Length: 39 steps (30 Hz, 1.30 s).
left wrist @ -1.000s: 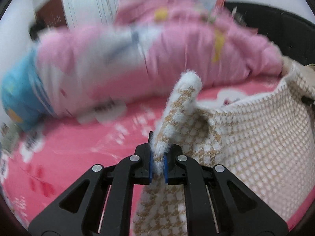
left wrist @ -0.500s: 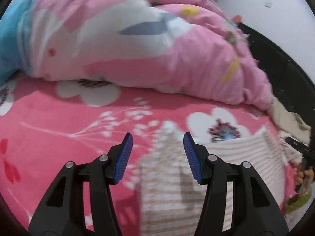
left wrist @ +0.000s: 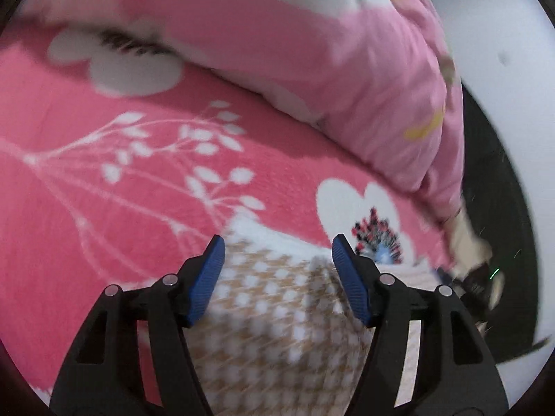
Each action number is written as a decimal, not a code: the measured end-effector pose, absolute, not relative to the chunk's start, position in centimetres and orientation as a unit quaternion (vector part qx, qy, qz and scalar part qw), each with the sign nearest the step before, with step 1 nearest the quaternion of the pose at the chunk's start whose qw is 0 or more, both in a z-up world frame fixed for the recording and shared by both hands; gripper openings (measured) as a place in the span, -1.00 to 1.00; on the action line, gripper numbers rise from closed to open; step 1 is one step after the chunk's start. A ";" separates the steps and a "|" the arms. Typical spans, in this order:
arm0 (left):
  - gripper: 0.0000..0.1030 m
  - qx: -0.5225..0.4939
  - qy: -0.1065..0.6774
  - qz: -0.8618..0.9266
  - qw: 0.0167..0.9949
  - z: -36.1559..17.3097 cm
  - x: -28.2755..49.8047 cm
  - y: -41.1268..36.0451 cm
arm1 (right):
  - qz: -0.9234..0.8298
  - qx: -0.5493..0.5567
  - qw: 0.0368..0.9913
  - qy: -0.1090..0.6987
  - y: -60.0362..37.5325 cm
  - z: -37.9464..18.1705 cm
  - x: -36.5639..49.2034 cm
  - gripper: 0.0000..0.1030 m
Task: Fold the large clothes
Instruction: 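Lower the hem onto the coat and open both grippers, then press and smooth the folded coat with both open grippers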
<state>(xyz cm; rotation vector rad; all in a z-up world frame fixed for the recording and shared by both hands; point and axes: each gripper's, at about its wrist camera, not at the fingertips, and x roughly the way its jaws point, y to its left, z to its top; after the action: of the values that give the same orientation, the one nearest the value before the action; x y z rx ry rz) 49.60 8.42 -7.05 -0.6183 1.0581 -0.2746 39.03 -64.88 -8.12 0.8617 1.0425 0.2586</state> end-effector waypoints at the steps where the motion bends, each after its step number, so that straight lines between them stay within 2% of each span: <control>1: 0.24 -0.286 0.496 -0.110 0.812 -6.6 49.3 9.0 | 0.099 0.393 0.779 0.479 -66.3 -7.6 37.6 -0.43; 4: 0.24 -0.262 0.480 -0.080 0.834 -4.3 47.4 10.7 | 0.087 0.402 0.790 0.455 -68.2 -5.4 34.0 -0.41; 6: 0.24 -0.233 0.459 -0.080 0.853 -1.9 45.1 10.7 | 0.088 0.378 0.809 0.442 -67.7 -3.0 32.0 -0.30; 11: 0.27 -0.167 0.428 -0.163 0.873 2.1 38.1 7.3 | 0.171 0.302 0.828 0.441 -60.9 1.3 26.3 -0.13; 14: 0.29 -0.145 0.444 -0.211 0.859 0.7 34.3 4.6 | 0.218 0.294 0.818 0.444 -57.9 -0.2 22.6 -0.08; 16: 0.29 -0.144 0.480 -0.199 0.842 -2.8 32.7 4.3 | 0.187 0.303 0.807 0.470 -58.4 -3.5 21.0 -0.07; 17: 0.25 -0.150 0.493 -0.187 0.836 -4.6 32.3 4.8 | 0.173 0.318 0.797 0.483 -59.2 -5.3 20.3 -0.13; 18: 0.07 -0.162 0.491 -0.187 0.835 -5.5 32.0 5.5 | 0.171 0.349 0.786 0.482 -60.4 -6.5 19.4 -0.42; 19: -0.02 -0.176 0.480 -0.188 0.838 -5.7 31.4 6.5 | 0.166 0.368 0.780 0.479 -61.2 -6.6 18.8 -0.49; 20: -0.01 -0.184 0.475 -0.181 0.841 -5.1 31.0 7.3 | 0.153 0.362 0.787 0.476 -61.5 -5.6 18.0 -0.48; 23: 0.16 -0.155 0.446 -0.168 0.865 -2.4 30.1 7.4 | 0.105 0.231 0.850 0.461 -58.7 -1.3 16.9 0.07; 25: 0.24 -0.109 0.404 -0.174 0.891 0.1 29.2 5.7 | 0.118 0.187 0.864 0.452 -55.5 0.8 16.9 0.07; 29: 0.25 -0.057 0.394 -0.210 0.893 1.7 29.4 -0.8 | 0.138 0.087 0.895 0.416 -47.0 2.8 18.1 0.07; 32: 0.32 -0.007 0.415 -0.195 0.889 -0.2 31.0 -5.6 | 0.127 0.045 0.901 0.413 -42.7 1.2 20.0 0.07; 34: 0.45 0.039 0.439 -0.156 0.884 -3.2 32.2 -7.8 | 0.089 -0.010 0.893 0.442 -40.9 -2.6 21.8 0.10; 36: 0.47 0.032 0.469 -0.146 0.871 -6.2 32.8 -7.7 | 0.087 -0.011 0.879 0.468 -40.6 -5.4 22.8 0.18; 39: 0.46 0.036 0.452 -0.159 0.877 -4.7 31.7 -7.7 | 0.098 0.015 0.874 0.476 -41.4 -3.0 22.5 0.18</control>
<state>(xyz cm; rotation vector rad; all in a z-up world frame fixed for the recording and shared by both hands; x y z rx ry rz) 31.73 -7.69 -4.75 0.0749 0.9426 -0.3315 22.53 -41.38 -3.05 0.0311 0.9952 0.2051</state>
